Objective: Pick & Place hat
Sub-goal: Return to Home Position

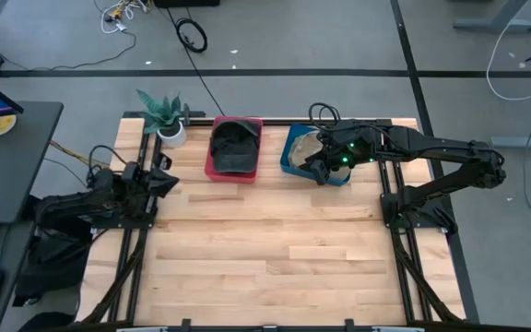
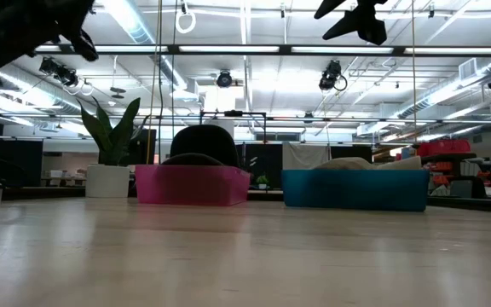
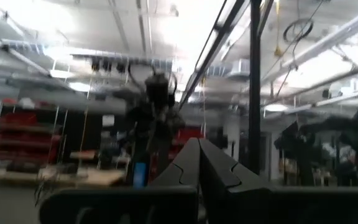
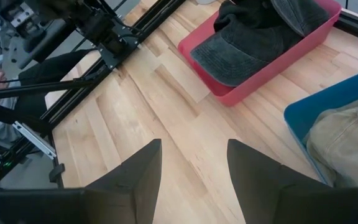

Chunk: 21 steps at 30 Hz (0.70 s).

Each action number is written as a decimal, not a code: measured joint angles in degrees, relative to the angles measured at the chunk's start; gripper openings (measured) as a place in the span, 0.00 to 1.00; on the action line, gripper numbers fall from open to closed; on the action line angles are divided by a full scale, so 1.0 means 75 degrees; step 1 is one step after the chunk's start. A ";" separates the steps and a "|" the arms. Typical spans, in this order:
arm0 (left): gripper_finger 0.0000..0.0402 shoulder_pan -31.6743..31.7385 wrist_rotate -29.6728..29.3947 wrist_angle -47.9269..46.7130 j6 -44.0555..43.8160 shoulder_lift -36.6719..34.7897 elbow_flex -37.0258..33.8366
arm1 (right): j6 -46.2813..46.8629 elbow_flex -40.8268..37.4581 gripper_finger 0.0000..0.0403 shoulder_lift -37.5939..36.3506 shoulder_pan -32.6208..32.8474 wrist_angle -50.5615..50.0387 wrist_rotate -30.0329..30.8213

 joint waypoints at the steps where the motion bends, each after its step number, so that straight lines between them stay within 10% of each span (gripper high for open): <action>1: 0.01 0.0000 0.0002 -0.0170 0.0010 0.0019 0.0000 | 0.0025 0.0000 0.46 0.0000 0.0002 0.0000 0.0000; 9: 0.01 0.0000 -0.0116 -0.3913 0.0238 0.0029 0.0000 | 0.0033 0.0000 0.46 0.0003 0.0002 -0.0023 0.0004; 21: 0.01 0.0000 -0.0658 -0.4242 0.0768 0.0249 0.0023 | -0.0381 0.0000 0.38 0.0003 0.0000 -0.0700 -0.0350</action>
